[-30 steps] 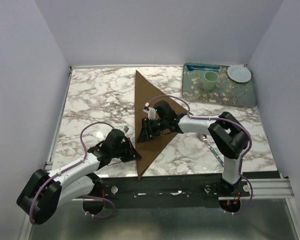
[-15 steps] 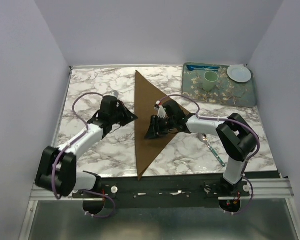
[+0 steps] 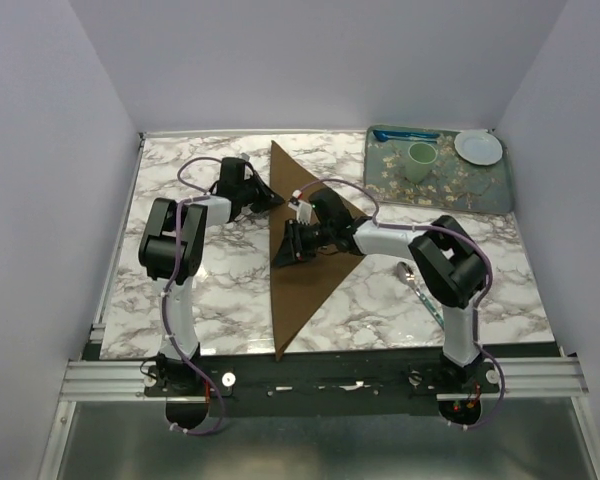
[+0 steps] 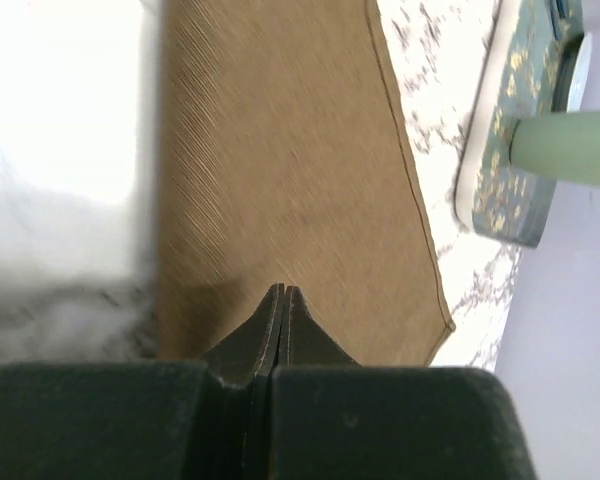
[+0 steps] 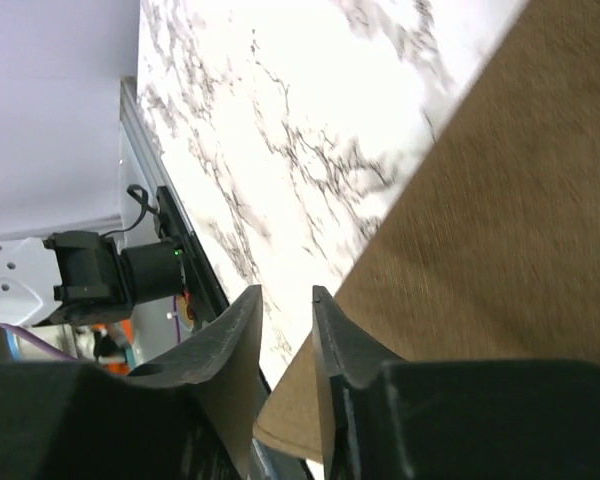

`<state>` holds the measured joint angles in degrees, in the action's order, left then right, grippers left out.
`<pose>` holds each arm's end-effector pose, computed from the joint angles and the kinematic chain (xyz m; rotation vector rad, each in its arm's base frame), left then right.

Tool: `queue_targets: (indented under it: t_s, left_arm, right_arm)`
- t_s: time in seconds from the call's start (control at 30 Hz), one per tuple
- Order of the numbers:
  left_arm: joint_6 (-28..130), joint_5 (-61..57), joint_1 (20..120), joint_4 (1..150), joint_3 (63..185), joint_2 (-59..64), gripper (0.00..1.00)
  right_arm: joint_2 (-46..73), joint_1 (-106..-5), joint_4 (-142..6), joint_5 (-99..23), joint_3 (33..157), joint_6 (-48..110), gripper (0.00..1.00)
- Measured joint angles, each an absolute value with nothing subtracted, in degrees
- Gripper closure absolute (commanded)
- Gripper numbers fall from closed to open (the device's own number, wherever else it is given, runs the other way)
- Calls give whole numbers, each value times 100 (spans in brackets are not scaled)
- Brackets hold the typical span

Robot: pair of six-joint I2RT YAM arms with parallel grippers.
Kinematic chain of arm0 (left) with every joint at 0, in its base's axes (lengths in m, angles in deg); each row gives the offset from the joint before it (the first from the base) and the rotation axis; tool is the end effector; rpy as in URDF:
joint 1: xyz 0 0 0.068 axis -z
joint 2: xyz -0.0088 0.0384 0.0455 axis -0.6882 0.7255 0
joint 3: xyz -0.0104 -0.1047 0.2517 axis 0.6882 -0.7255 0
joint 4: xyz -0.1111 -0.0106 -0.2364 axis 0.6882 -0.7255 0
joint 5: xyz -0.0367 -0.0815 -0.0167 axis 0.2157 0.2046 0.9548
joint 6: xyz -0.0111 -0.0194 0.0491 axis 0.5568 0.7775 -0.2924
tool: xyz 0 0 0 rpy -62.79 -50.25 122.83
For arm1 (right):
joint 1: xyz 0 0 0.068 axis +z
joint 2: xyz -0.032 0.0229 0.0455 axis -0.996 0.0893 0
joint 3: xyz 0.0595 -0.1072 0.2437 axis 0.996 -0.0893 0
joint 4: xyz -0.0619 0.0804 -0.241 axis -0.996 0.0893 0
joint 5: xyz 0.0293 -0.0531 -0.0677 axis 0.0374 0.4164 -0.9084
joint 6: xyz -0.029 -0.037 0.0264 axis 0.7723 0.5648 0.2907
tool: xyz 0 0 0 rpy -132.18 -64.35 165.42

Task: Fold the napkin, place the utensils inside, and roll it up
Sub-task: Fold the napkin

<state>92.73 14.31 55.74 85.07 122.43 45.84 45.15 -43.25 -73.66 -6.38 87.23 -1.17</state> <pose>0.4280 -0.1082 0.1437 -0.5675 2.2832 -1.0792 0.2961 0.2934 0.1638 -0.4806 2.4953 1.4513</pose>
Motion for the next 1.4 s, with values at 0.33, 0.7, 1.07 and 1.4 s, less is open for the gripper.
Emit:
queue_targets:
  t_s: [0.33,0.7,1.07,1.4]
  left_arm:
    - [9352,1691,5362,8472,12404,5002,100]
    - [9411,1706,5316,8264,12590,5091,100]
    - [9531,1750,5298,8208,12780,5222,100]
    - [9529,1746,5296,8164,12833,5242,100]
  right_arm:
    - [5411,-4032,-7949,-157,9107,-314,71]
    - [5407,-3776,-8703,44,8172,-638,72]
    - [5099,-3378,-8920,42,7652,-714,72]
    - [4806,-3162,-9241,42,7140,-871,72]
